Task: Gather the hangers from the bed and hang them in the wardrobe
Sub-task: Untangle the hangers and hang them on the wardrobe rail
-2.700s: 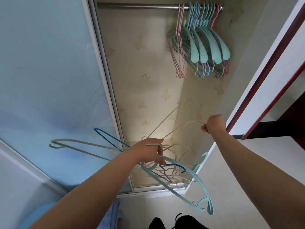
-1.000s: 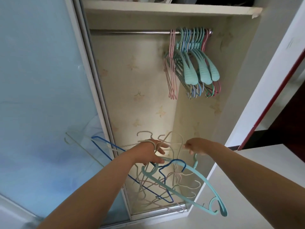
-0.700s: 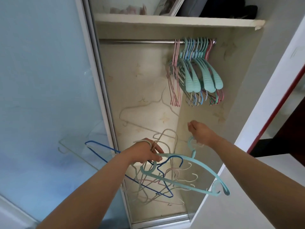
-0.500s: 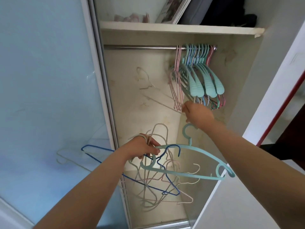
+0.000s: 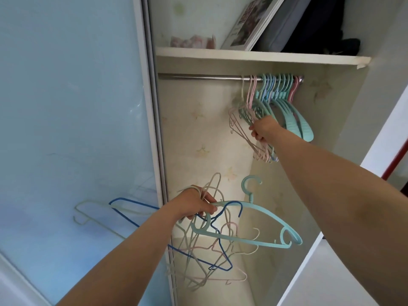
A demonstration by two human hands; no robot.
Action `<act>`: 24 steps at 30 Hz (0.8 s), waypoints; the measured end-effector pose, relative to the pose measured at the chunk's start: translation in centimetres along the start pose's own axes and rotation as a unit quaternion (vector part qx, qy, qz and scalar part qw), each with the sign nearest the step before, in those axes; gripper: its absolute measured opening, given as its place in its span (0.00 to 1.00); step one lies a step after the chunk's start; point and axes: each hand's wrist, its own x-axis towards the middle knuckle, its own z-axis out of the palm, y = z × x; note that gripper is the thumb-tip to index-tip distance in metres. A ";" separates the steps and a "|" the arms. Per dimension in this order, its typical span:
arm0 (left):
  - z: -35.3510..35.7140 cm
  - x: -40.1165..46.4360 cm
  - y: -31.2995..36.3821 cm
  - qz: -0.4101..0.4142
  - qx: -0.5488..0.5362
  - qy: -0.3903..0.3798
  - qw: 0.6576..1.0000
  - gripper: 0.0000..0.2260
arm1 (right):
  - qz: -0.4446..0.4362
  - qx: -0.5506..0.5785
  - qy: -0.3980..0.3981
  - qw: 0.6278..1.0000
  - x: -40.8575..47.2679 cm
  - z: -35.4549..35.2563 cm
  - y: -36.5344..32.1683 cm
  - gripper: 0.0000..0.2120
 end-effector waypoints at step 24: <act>4.3 -4.3 1.4 0.003 -0.009 -0.065 0.998 0.12 | -0.138 -0.066 -0.266 0.952 -13.8 5.1 12.5 0.21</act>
